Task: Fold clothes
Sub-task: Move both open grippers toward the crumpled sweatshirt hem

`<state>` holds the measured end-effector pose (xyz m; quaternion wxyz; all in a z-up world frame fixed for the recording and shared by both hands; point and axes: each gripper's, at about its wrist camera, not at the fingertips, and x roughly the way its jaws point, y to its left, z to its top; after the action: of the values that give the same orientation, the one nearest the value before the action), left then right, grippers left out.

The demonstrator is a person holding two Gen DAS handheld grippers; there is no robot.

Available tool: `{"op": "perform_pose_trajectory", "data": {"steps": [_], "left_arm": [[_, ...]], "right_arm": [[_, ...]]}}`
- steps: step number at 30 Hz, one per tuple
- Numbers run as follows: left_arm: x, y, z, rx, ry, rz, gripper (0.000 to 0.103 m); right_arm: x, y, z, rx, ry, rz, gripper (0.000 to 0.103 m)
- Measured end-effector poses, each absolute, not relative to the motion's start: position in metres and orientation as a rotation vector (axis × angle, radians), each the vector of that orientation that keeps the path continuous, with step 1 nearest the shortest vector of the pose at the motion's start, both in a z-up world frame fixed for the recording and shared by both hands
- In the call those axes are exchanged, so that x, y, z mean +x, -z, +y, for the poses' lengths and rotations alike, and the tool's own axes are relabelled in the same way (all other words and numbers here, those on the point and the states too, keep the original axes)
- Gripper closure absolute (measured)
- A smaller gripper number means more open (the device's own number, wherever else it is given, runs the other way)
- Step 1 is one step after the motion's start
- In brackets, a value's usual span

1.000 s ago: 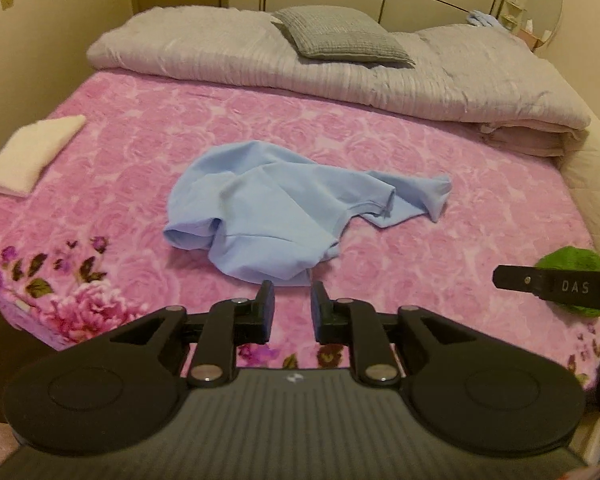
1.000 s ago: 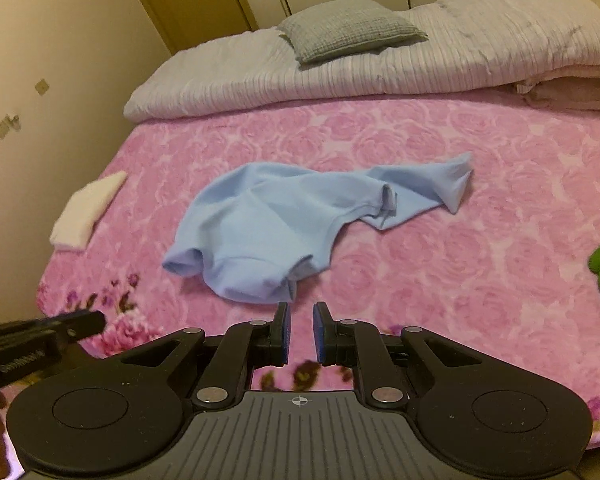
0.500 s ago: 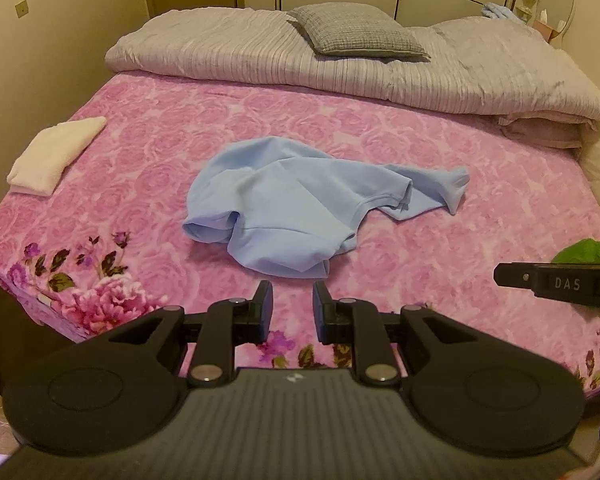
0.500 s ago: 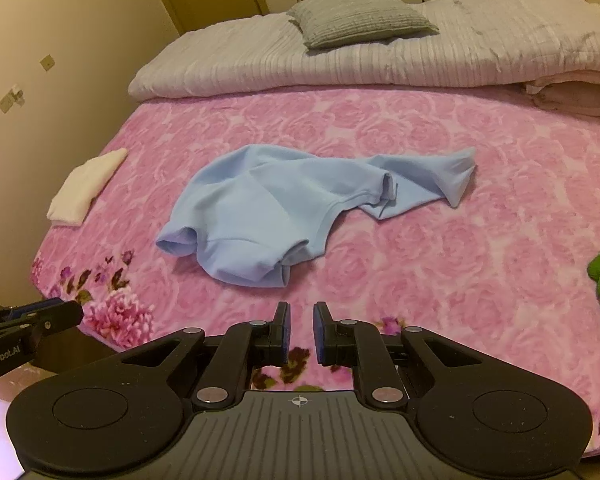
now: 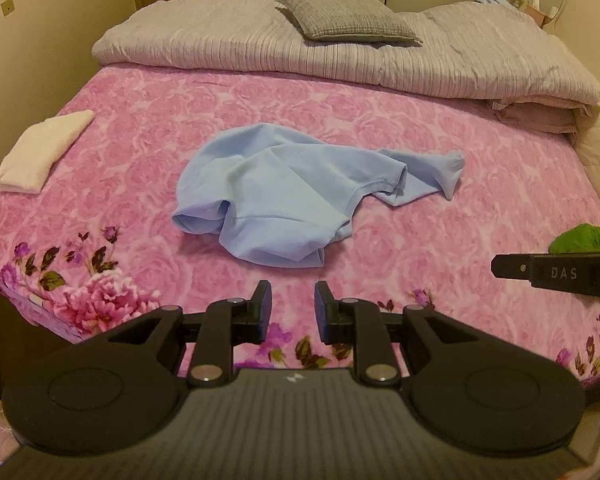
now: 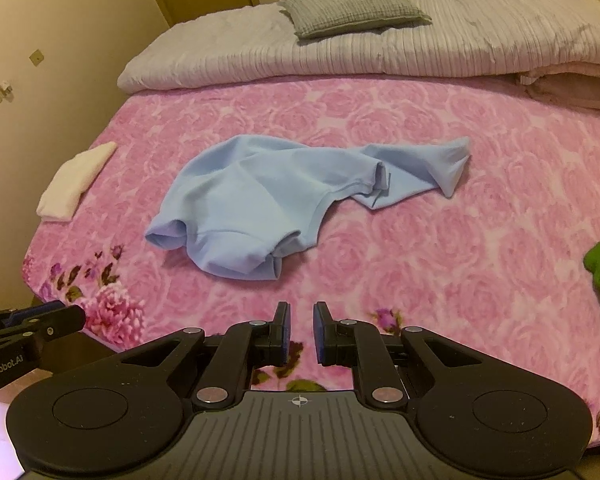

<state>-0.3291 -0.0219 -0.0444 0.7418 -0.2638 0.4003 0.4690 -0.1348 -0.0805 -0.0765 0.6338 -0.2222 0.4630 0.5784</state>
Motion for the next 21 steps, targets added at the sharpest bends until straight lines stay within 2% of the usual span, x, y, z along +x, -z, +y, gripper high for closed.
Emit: {"op": "perform_pose_trajectory", "data": {"steps": [12, 21], "left_arm": [[-0.326, 0.071, 0.013, -0.538, -0.917, 0.897, 0.077], [-0.313, 0.095, 0.082, -0.432, -0.738, 0.962, 0.073]], "right_arm": [[-0.133, 0.095, -0.057, -0.472, -1.270, 1.093, 0.089], [-0.112, 0.112, -0.022, -0.376, -1.191, 1.094, 0.089]]}}
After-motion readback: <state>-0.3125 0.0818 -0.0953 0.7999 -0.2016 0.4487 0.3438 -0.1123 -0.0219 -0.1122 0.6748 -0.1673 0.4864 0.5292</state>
